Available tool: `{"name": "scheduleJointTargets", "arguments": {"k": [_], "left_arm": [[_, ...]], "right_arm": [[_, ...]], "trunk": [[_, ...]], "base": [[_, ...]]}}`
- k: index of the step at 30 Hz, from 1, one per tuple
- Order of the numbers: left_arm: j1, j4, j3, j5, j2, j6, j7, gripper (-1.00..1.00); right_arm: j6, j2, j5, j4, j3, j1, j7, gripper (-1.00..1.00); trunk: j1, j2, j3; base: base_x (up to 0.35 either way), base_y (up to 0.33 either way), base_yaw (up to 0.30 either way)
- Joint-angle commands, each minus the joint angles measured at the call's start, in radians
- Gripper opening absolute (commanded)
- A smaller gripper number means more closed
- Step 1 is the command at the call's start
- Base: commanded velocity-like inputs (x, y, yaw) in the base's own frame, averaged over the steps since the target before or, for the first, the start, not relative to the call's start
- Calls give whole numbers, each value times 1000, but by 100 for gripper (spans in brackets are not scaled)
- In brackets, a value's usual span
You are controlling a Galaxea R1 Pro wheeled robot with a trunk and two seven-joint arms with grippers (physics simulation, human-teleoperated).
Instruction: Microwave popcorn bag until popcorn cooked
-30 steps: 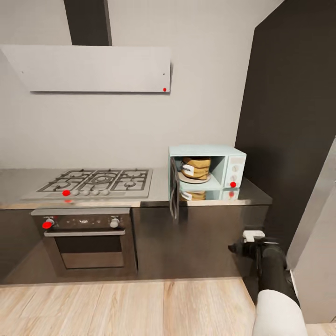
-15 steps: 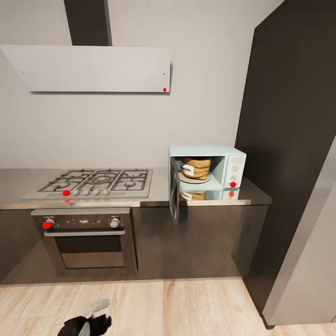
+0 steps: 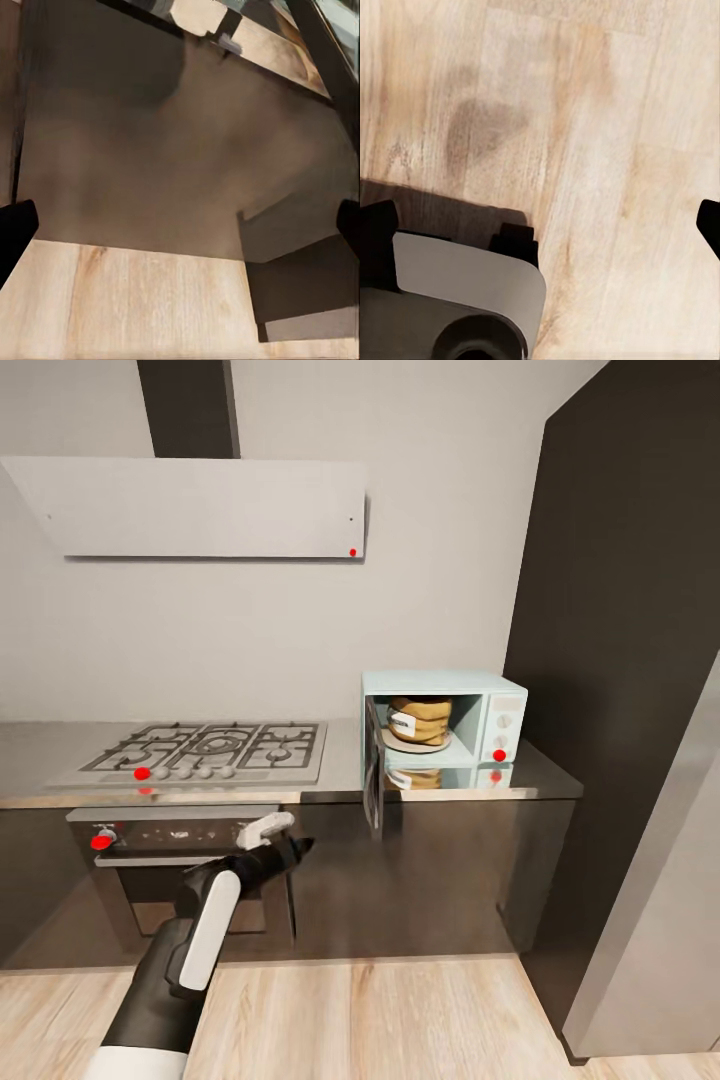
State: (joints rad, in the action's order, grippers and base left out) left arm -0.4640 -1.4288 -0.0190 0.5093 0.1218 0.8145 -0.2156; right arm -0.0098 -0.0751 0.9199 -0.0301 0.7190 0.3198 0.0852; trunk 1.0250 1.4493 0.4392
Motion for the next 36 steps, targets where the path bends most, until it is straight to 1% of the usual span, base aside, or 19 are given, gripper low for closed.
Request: {"name": "scheduleJointTargets", "arguments": {"k": [1, 2, 3, 4, 7, 8, 9, 10, 11, 17, 28, 29, 31, 33, 34, 35, 36], "left_arm": [[-1, -1, -9, 79, 0, -15, -8, 100], [-1, -1, -11, 110, -1, -21, -7, 100], [-1, -1, -12, 123, -2, -23, -7, 100], [-1, -1, -15, 146, -3, -28, -7, 100], [-1, -1, -17, 164, -5, -33, -7, 100], [-1, 0, -20, 166, -5, -33, -7, 100], [-1, -1, -74, 167, -7, -34, -7, 100], [-1, -1, -90, 167, -7, -34, -7, 100], [-1, -1, -97, 167, -7, -35, -7, 100], [-1, -3, -109, 177, -7, -35, -7, 100], [-1, -6, -110, 178, -6, -34, -6, 100], [-1, -7, -110, 178, -5, -34, 1, 100], [-1, -7, -113, 179, -4, -34, 34, 100], [-1, -7, -126, 179, -4, -34, 102, 100], [-1, -7, -140, 179, -4, -34, 150, 100], [-1, -7, -169, 178, -5, -34, 233, 100], [-1, -7, -185, 177, -6, -35, 278, 100]], "right_arm": [[2, -1, 7, -2, 8, 1, 1, 100], [3, -1, 7, -2, 8, 1, 1, 100], [3, -1, 7, -2, 8, 1, 1, 100], [4, -1, 7, -2, 8, 1, 2, 100], [6, 0, 8, -2, 8, 1, 3, 100], [5, 1, 7, -3, 8, 1, 2, 100], [-5, -2, 7, -2, 8, 1, 4, 100], [-6, -1, 7, -2, 8, 1, 4, 100], [-6, 0, 7, -2, 8, 1, 4, 100], [1, 6, 10, -4, 6, 1, 4, 100], [5, 7, 10, -4, 5, 1, 4, 100], [7, 7, 10, -4, 5, 1, 4, 100], [8, 8, 10, -4, 5, 1, 4, 100], [8, 8, 10, -4, 5, 1, 4, 100], [8, 8, 10, -4, 5, 1, 4, 100], [8, 7, 10, -4, 5, 1, 4, 100], [8, 7, 10, -4, 5, 1, 4, 100]], "trunk": [[0, 1, 1], [0, 1, 1], [0, 1, 1], [0, 1, 1], [0, 1, 1], [0, 1, 1], [0, 1, 1], [0, 1, 1], [0, 1, 1], [0, 1, 1], [0, 1, 0], [0, 1, -1], [0, 1, -2], [0, 1, -4], [0, 1, -5], [0, 1, -6], [0, 1, -7]], "base": [[0, 0, 0], [0, 0, 0], [0, 0, 0], [113, 0, 0], [228, 0, 0], [301, 0, 0], [319, 0, 0], [321, 0, 0], [322, 0, 0], [322, 0, 0], [319, 0, -48], [155, 0, -151], [82, 0, -177], [33, 0, -193], [17, 0, -199], [7, 0, -203], [4, 0, -204]]}}
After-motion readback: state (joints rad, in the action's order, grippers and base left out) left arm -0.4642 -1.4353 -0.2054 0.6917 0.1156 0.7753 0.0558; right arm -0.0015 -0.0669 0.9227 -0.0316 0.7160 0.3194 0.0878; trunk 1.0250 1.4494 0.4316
